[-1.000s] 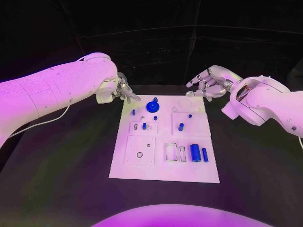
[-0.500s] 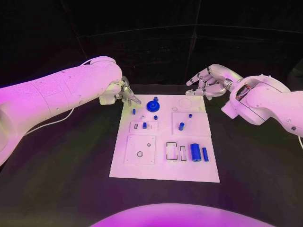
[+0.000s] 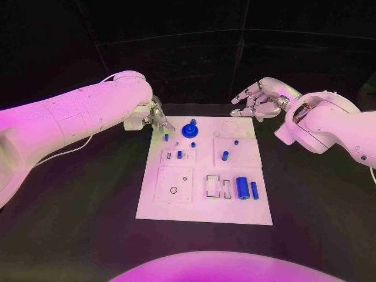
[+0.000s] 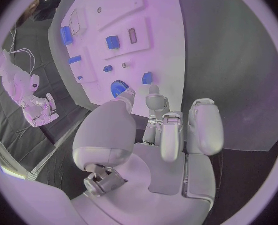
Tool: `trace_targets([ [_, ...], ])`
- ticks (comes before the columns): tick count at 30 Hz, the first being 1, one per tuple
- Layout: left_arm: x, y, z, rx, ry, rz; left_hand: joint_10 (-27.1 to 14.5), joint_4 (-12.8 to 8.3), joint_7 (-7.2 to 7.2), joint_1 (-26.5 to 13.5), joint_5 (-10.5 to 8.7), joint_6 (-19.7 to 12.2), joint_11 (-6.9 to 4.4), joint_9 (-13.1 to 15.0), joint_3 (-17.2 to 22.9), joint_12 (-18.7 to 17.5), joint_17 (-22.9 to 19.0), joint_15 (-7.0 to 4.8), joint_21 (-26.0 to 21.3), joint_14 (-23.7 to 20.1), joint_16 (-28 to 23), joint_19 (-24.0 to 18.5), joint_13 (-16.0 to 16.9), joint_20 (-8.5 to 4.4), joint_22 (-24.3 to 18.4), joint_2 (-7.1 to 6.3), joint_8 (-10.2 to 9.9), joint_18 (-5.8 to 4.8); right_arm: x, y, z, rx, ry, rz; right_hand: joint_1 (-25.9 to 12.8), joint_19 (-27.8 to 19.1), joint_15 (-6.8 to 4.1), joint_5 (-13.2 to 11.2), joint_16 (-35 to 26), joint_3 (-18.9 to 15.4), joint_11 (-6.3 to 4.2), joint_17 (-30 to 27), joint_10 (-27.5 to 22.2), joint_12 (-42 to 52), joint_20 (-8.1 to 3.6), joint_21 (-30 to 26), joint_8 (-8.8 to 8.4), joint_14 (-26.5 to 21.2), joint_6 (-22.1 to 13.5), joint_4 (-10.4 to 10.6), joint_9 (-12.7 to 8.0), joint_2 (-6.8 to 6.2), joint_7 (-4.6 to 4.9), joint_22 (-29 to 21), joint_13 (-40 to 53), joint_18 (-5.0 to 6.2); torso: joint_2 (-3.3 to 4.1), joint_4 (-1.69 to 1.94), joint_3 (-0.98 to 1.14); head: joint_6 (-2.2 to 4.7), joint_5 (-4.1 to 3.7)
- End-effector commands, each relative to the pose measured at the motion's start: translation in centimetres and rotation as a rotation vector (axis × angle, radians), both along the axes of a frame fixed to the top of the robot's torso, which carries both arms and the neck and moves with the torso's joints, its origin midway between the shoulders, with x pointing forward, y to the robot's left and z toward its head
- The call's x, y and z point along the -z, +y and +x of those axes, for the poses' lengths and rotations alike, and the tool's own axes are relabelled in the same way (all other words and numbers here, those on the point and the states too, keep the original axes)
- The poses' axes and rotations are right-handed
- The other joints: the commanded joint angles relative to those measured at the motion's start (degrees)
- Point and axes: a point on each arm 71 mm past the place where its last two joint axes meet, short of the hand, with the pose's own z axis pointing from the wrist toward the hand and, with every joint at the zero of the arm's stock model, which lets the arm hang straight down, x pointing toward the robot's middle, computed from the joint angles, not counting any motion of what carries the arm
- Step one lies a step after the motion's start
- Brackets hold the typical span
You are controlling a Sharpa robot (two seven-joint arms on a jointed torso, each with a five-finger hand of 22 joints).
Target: Assemble the parts on the task board
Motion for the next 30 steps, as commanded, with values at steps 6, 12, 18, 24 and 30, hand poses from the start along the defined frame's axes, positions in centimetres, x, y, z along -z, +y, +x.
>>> trace_targets([
  [6,0.37,-0.04,-0.14,0.031,0.03,0.015,-0.44,-0.18,0.0,1.46,-0.32,0.16,-0.14,-0.24,-0.75,0.17,15.09,0.42,-0.13,5.84,0.17,-0.09,-0.15,0.07,0.12,0.45,-0.36,1.06,-0.23,0.08,0.03,-0.002,-0.017,0.002,0.31,-0.3,-0.41,0.39,-0.28,-0.11,-0.03,-0.01,-0.35,-0.34,-0.07,-0.39,0.26,1.29,-0.2,-0.12,-0.04,0.3,-0.14,-0.09,-0.1,0.29,-0.02,0.02,0.0,-0.05,0.02],
  [12,0.51,-0.04,-0.2,0.034,0.036,0.016,-0.48,-0.35,0.0,2.0,-0.33,0.22,-0.13,-0.35,-0.96,0.17,15.09,0.42,-0.13,5.84,0.17,-0.08,-0.25,0.08,0.16,0.63,-0.39,1.05,-0.22,0.12,0.04,-0.003,-0.016,0.002,0.32,-0.29,-0.41,0.39,-0.28,-0.1,-0.03,-0.01,-0.35,-0.34,-0.07,-0.39,0.26,1.29,-0.2,-0.13,-0.04,0.31,-0.14,-0.09,-0.1,0.29,-0.01,-0.01,0.0,-0.1,0.05],
  [18,0.64,-0.15,-0.25,0.039,0.039,0.015,-0.46,-0.46,0.0,2.39,-0.32,0.28,-0.13,-0.43,-1.11,0.24,15.09,0.43,-0.11,5.84,0.17,-0.06,-0.24,0.08,0.22,0.81,-0.41,1.04,-0.2,0.14,0.06,-0.004,-0.015,0.001,0.42,-0.27,-0.42,0.45,-0.34,-0.08,-0.04,-0.08,-0.37,-0.37,-0.07,-0.42,0.28,1.29,-0.22,-0.17,-0.04,0.37,-0.15,-0.1,-0.16,0.29,-0.02,-0.02,0.02,-0.16,0.01],
  [24,0.81,-0.26,-0.28,0.042,0.041,0.013,-0.45,-0.55,0.0,2.69,-0.31,0.33,-0.14,-0.49,-1.2,0.29,15.09,0.43,-0.14,5.84,0.17,-0.06,-0.24,0.09,0.2,0.96,-0.42,1.05,-0.2,0.17,0.07,-0.005,-0.014,0.001,0.6,-0.22,-0.43,0.64,-0.37,-0.05,-0.06,-0.08,-0.37,-0.4,-0.09,-0.46,0.32,1.31,-0.24,-0.26,-0.04,0.47,-0.15,-0.12,-0.23,0.28,0.0,-0.02,0.01,-0.17,0.01],
  [30,0.9,-0.31,-0.24,0.038,0.034,0.007,-0.47,-0.94,0.01,3.82,-0.27,0.41,-0.13,-0.73,-1.4,0.36,15.09,0.44,-0.22,5.84,0.17,-0.07,-0.34,0.09,0.18,1.74,-0.51,1.06,-0.19,0.16,0.07,-0.004,-0.014,0.001,0.71,-0.17,-0.44,0.88,-0.35,-0.05,-0.07,-0.01,-0.36,-0.41,-0.1,-0.5,0.36,1.34,-0.25,-0.31,-0.04,0.53,-0.16,-0.13,-0.29,0.28,0.0,-0.02,0.02,-0.19,-0.06],
])
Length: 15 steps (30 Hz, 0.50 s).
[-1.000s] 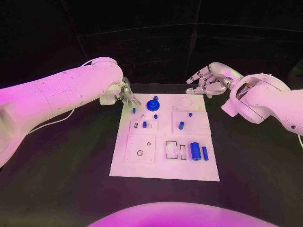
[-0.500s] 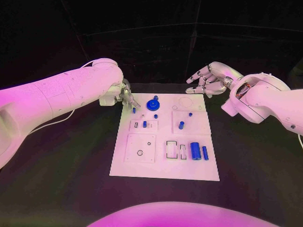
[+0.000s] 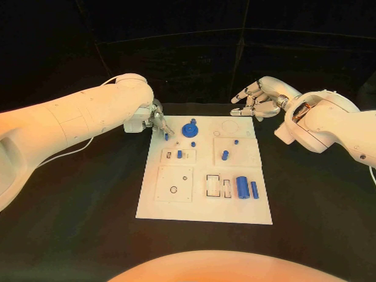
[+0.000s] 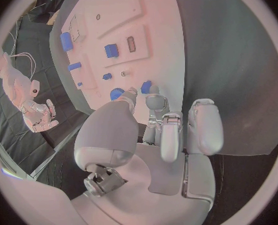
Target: Assemble the parts on the task board
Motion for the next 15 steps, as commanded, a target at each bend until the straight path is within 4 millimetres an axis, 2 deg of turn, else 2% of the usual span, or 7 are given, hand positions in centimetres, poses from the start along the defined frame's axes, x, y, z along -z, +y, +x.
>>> trace_targets([
  [1,-0.08,-0.12,0.06,0.011,-0.006,-0.004,-0.28,-0.23,0.02,1.01,-0.26,0.42,0.08,-0.14,-0.33,0.35,15.1,0.44,-0.24,5.85,0.17,-0.05,-0.13,0.05,-0.01,0.24,-0.28,1.07,-0.2,0.07,0.01,-0.003,-0.012,0.002,0.48,-0.17,-0.44,0.32,-0.37,-0.06,-0.07,-0.01,-0.37,-0.19,-0.1,-0.27,0.36,1.34,-0.25,-0.31,-0.04,0.3,-0.16,-0.08,-0.1,0.29,0.02,-0.01,0.0,-0.03,-0.05],
  [15,-0.02,-0.37,0.15,0.011,-0.018,-0.015,-0.71,-2.4,0.05,5.38,-0.28,0.16,0.08,-0.97,0.7,0.07,15.1,0.44,-0.52,5.85,0.17,-0.08,-0.98,0.07,-0.09,3.04,-0.81,1.11,-0.18,0.12,0.02,-0.005,-0.01,0.002,0.58,-0.1,-0.46,0.71,-0.43,-0.09,-0.07,-0.03,-0.31,-0.14,-0.11,-0.33,0.42,1.36,-0.28,-0.36,-0.04,0.36,-0.17,-0.11,-0.13,0.29,0.0,-0.01,0.0,-0.13,-0.16],
])
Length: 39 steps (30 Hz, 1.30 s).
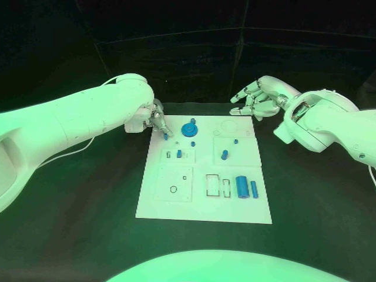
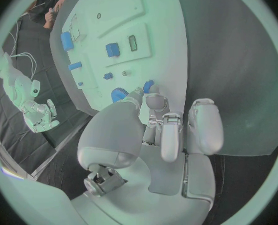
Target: Assemble the parts on the task board
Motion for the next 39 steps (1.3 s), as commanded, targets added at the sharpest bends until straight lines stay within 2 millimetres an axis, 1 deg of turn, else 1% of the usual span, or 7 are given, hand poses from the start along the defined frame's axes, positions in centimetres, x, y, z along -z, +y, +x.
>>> trace_targets([
  [1,-0.1,-0.1,0.1,0.007,-0.011,-0.006,-0.44,-0.64,0.04,1.08,-0.27,0.12,-0.04,-0.18,0.36,0.06,15.09,0.24,-0.29,6.05,0.17,-0.08,-0.17,0.07,0.0,0.27,-0.27,1.11,-0.2,0.1,0.0,-0.005,-0.01,0.002,0.37,-0.09,-0.24,0.22,-0.22,-0.09,-0.07,-0.02,-0.3,-0.12,-0.11,-0.33,0.19,1.57,-0.29,-0.36,-0.04,0.15,-0.17,-0.01,-0.02,0.29,0.01,0.01,0.01,-0.02,-0.05],
  [7,0.0,-0.1,0.1,0.008,-0.009,-0.007,-0.78,-2.49,-0.07,4.02,-0.08,-0.22,-0.16,-0.78,2.8,-0.23,15.09,0.15,-0.41,6.05,0.17,-0.1,-0.63,0.0,0.0,1.43,-0.88,1.13,-0.2,0.1,0.0,-0.006,-0.008,0.001,0.39,-0.06,-0.25,0.31,-0.21,-0.09,-0.07,0.0,-0.26,-0.07,-0.12,-0.32,0.2,1.58,-0.29,-0.37,-0.04,0.16,-0.17,0.03,0.01,0.28,-0.01,-0.01,0.02,-0.07,-0.09],
  [13,0.0,-0.1,0.1,0.015,-0.007,-0.013,-1.45,-6.38,-0.12,8.82,0.4,-0.74,-0.3,-1.63,8.94,-1.1,15.09,-0.02,-0.5,6.05,0.17,-0.09,-1.46,-0.2,0.07,1.78,-1.92,1.14,-0.2,0.1,0.0,-0.006,-0.007,0.0,0.4,-0.03,-0.25,0.4,-0.22,-0.11,-0.08,0.0,-0.13,0.15,-0.12,-0.32,0.21,1.59,-0.3,-0.38,-0.04,0.17,-0.17,0.04,0.2,0.27,-0.01,-0.01,0.02,-0.07,-0.09],
  [16,0.0,-0.1,0.0,0.022,-0.01,-0.021,-1.58,-8.57,0.29,10.01,1.4,-0.82,-0.08,-1.84,13.87,-1.7,15.09,0.14,-0.51,6.05,0.17,-0.07,-2.02,-0.16,0.17,0.76,-2.08,1.11,-0.2,0.1,0.0,-0.006,-0.007,0.0,0.4,-0.03,-0.25,0.4,-0.22,-0.11,-0.08,0.0,-0.13,0.15,-0.12,-0.32,0.21,1.59,-0.3,-0.38,-0.04,0.17,-0.17,0.04,0.2,0.27,-0.01,0.02,0.01,-0.1,-0.12],
  [18,0.0,-0.1,0.0,0.025,-0.018,-0.03,-1.17,-9.71,0.6,8.39,1.95,-0.65,0.67,-1.71,19.58,-2.08,15.09,0.43,-0.52,6.05,0.17,-0.05,-2.59,0.19,0.3,-1.16,-1.67,1.05,-0.2,0.1,0.0,-0.006,-0.007,0.0,0.4,-0.03,-0.25,0.4,-0.22,-0.11,-0.08,0.0,-0.13,0.15,-0.12,-0.32,0.21,1.59,-0.3,-0.38,-0.04,0.17,-0.17,0.04,0.2,0.27,-0.03,0.01,0.01,-0.1,-0.12],
  [24,-0.3,0.1,-0.6,0.022,-0.057,-0.083,-0.22,-12.16,0.57,3.99,2.38,-0.6,0.34,-0.74,29.98,-2.08,15.09,0.49,-0.54,6.05,0.17,0.04,-3.31,0.37,0.58,-4.88,0.1,1.07,-0.2,0.0,0.0,-0.004,-0.008,0.0,0.4,-0.03,-0.25,0.45,-0.2,-0.12,-0.08,0.04,-0.03,0.32,-0.12,-0.34,0.22,1.6,-0.3,-0.38,-0.04,0.17,-0.17,0.01,0.35,0.28,-0.11,0.16,0.0,-0.14,-0.12],
  [39,-1.3,0.7,-4.0,0.0,-0.144,-0.203,1.22,-13.73,0.31,1.35,3.5,-0.39,-0.09,0.24,34.61,-1.06,15.09,0.31,-0.28,6.05,0.17,0.33,-2.72,0.14,1.13,-6.92,1.87,1.01,-0.1,-0.3,0.1,0.001,-0.007,-0.002,0.37,-0.03,-0.25,0.51,-0.28,-0.17,-0.08,-0.06,-0.05,0.26,-0.13,-0.37,0.24,1.59,-0.3,-0.36,-0.04,0.16,-0.17,-0.03,0.26,0.28,-0.12,0.25,-0.04,-0.18,0.56],
])
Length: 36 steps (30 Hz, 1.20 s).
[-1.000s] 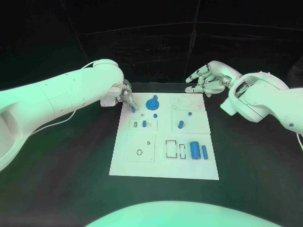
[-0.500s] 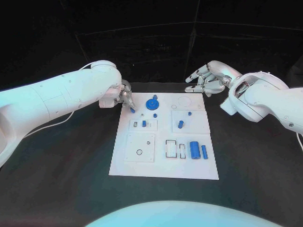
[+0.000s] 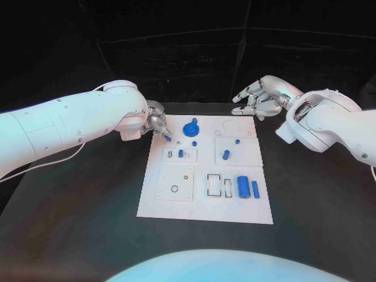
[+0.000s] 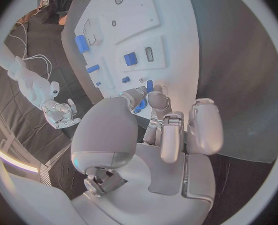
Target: Assemble the parts on the task board
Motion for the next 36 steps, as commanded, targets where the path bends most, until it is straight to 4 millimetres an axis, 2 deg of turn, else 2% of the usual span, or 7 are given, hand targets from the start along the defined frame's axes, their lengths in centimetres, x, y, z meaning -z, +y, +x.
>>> trace_targets([
  [1,-0.3,0.1,-0.5,-0.039,-0.051,-0.062,0.55,-8.84,-0.06,-0.71,0.3,0.13,0.02,0.14,9.35,0.37,15.09,0.09,-0.02,5.84,0.17,0.36,0.21,0.13,0.16,-0.14,0.43,1.0,-0.2,0.0,0.1,-0.004,-0.007,0.0,0.37,-0.03,-0.25,0.26,-0.28,-0.01,-0.08,-0.06,-0.05,0.26,-0.13,-0.38,0.24,1.59,-0.3,-0.2,-0.04,0.16,-0.17,-0.05,-0.03,0.29,0.0,-0.02,0.0,-0.04,0.3],
  [7,0.5,0.6,-2.0,-0.048,-0.059,-0.079,1.18,-9.32,-0.2,-1.08,0.35,0.29,-0.12,0.33,9.94,0.95,15.09,0.0,0.21,5.84,0.17,0.52,0.77,0.05,0.48,-0.93,0.83,0.93,-0.1,-0.1,0.2,-0.002,-0.008,-0.001,0.37,-0.03,-0.25,0.26,-0.28,-0.01,-0.08,-0.06,-0.05,0.26,-0.13,-0.38,0.24,1.59,-0.3,-0.2,-0.04,0.16,-0.17,-0.05,-0.03,0.29,0.05,-0.04,-0.05,-0.22,0.47],
  [15,1.4,0.6,-3.2,-0.044,-0.076,-0.071,1.47,-9.49,-0.27,-1.26,0.66,0.45,-0.18,0.42,10.33,1.08,15.09,-0.05,0.26,5.84,0.17,0.58,0.85,0.0,0.58,-1.2,1.05,0.92,-0.1,-0.1,0.2,-0.001,-0.011,0.0,0.35,-0.1,-0.25,0.3,-0.36,-0.04,-0.08,-0.17,-0.29,-0.19,-0.13,-0.45,0.25,1.57,-0.31,-0.19,-0.04,0.16,-0.16,-0.2,-0.49,0.31,0.08,-0.19,-0.01,-0.2,0.78],
  [33,2.7,0.1,-4.4,-0.02,-0.034,-0.053,2.04,-9.66,-0.41,-1.89,2.02,0.69,-0.32,0.59,11.18,1.42,15.09,-0.17,0.43,5.84,0.17,0.74,1.17,-0.11,0.86,-1.8,1.48,0.87,-0.1,-0.1,0.3,-0.001,-0.011,0.0,0.34,-0.12,-0.25,0.31,-0.41,-0.04,-0.08,-0.25,-0.42,-0.42,-0.13,-0.48,0.26,1.55,-0.31,-0.18,-0.04,0.15,-0.16,-0.26,-0.72,0.32,0.16,-0.18,0.06,-0.41,0.7],
  [36,2.9,0.1,-4.5,-0.016,-0.023,-0.044,2.1,-9.69,-0.42,-1.96,2.18,0.71,-0.33,0.6,11.25,1.48,15.09,-0.17,0.43,5.84,0.17,0.74,1.26,-0.12,0.87,-1.89,1.52,0.87,-0.1,-0.2,0.3,-0.001,-0.011,0.0,0.34,-0.12,-0.25,0.31,-0.41,-0.04,-0.08,-0.25,-0.42,-0.42,-0.13,-0.48,0.26,1.55,-0.31,-0.18,-0.04,0.15,-0.16,-0.26,-0.72,0.32,0.16,-0.19,0.02,-0.37,0.71],
])
